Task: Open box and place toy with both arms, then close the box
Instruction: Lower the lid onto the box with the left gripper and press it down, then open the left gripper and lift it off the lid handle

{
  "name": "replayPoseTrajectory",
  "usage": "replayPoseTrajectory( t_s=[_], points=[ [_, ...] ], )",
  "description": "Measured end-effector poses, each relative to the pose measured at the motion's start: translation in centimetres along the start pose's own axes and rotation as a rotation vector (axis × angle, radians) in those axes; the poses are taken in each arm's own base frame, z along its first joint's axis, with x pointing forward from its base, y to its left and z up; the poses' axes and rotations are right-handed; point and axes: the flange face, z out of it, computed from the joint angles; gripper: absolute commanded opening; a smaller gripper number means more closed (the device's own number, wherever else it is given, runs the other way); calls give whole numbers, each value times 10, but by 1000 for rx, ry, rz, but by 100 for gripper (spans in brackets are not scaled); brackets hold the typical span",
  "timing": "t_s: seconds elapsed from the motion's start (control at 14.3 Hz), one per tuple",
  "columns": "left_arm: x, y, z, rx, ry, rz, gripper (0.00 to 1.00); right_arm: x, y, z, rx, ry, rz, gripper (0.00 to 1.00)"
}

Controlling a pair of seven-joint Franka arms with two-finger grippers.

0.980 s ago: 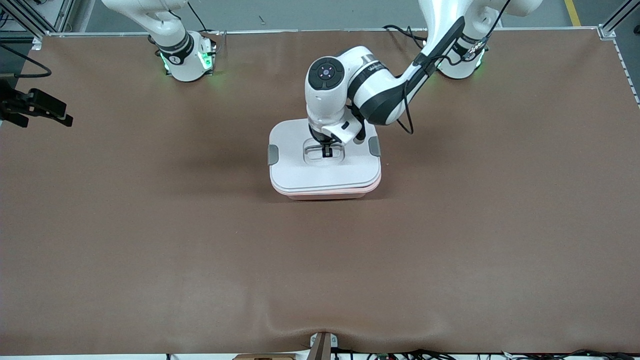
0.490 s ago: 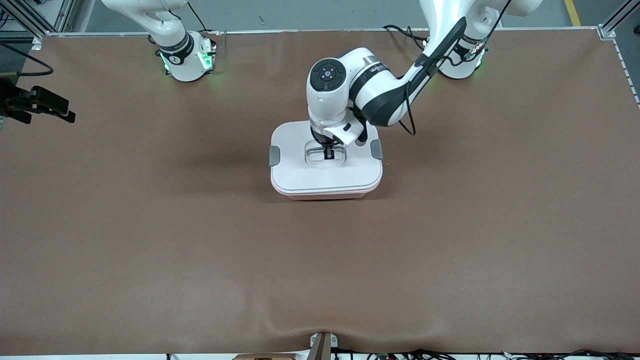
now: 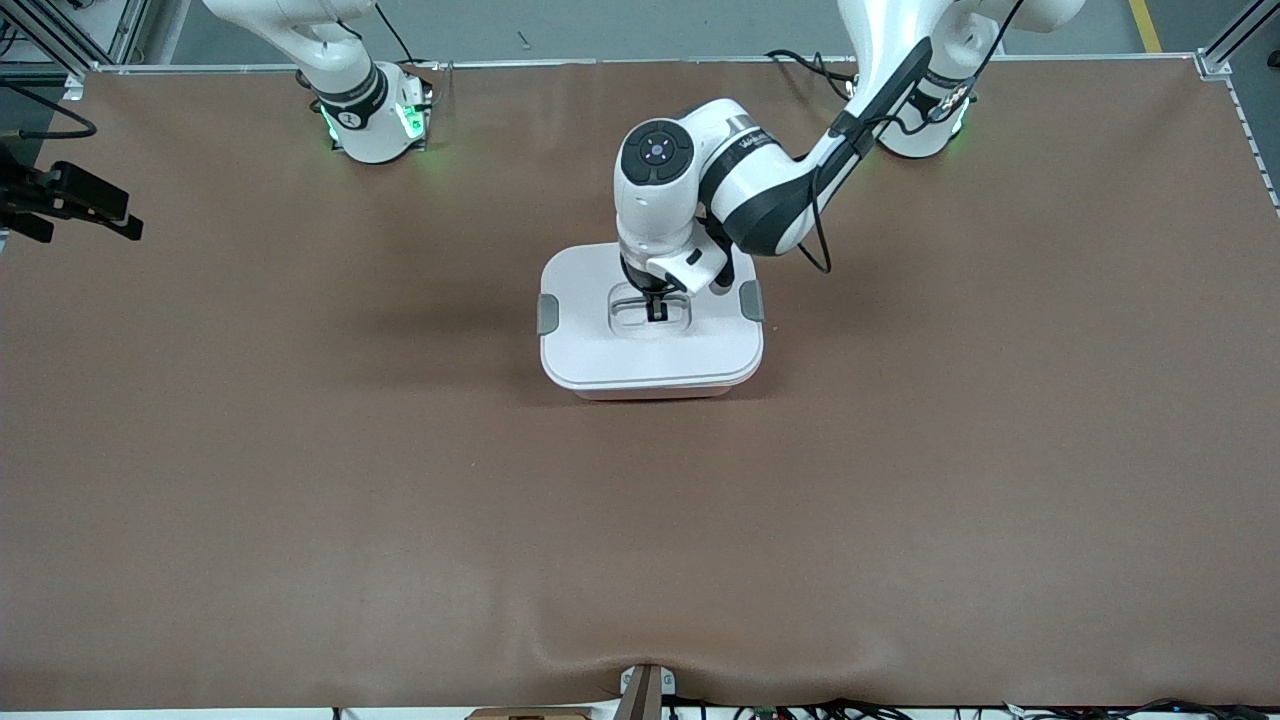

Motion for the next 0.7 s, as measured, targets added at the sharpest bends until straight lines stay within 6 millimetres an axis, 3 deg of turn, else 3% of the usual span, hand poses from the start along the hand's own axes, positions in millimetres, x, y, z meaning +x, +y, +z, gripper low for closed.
replayPoseTrajectory(
  t_s=[0.7],
  points=[
    [0,1,5,2,3,57,0,2,0,2,1,-5,1,100]
  ],
)
